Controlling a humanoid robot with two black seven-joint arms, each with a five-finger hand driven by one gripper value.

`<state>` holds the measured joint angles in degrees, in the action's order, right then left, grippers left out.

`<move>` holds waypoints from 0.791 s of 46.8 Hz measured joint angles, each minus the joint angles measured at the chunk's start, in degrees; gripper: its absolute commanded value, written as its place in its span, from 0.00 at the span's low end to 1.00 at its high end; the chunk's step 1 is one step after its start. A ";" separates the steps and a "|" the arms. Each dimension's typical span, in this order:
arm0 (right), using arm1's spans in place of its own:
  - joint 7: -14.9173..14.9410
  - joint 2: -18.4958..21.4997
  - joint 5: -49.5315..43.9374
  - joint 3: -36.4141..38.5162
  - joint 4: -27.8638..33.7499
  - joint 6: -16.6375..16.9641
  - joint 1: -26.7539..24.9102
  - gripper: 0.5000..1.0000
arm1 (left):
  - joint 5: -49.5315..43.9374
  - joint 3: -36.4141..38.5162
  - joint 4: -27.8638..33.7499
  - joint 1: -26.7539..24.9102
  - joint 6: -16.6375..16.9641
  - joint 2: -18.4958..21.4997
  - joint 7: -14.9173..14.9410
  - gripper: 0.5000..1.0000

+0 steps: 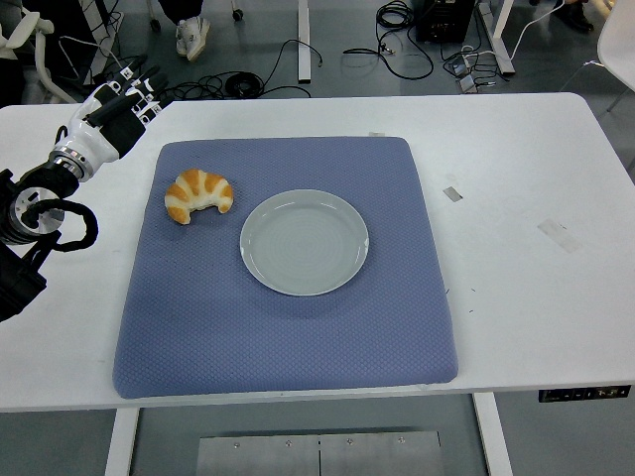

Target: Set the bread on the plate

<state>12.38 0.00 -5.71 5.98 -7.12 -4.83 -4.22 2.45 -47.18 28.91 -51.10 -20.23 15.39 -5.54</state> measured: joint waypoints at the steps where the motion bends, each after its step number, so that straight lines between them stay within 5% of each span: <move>1: 0.00 0.00 0.00 0.00 0.00 0.00 0.00 1.00 | 0.04 0.02 0.00 -0.07 0.01 0.06 0.00 0.97; 37: 0.02 0.00 0.00 0.00 -0.01 -0.01 0.01 1.00 | 0.25 0.58 0.03 -0.85 0.76 -0.45 -0.09 0.97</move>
<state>12.41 0.00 -5.71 5.98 -7.13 -4.83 -4.22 2.69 -46.60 28.93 -51.95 -19.47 14.94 -5.63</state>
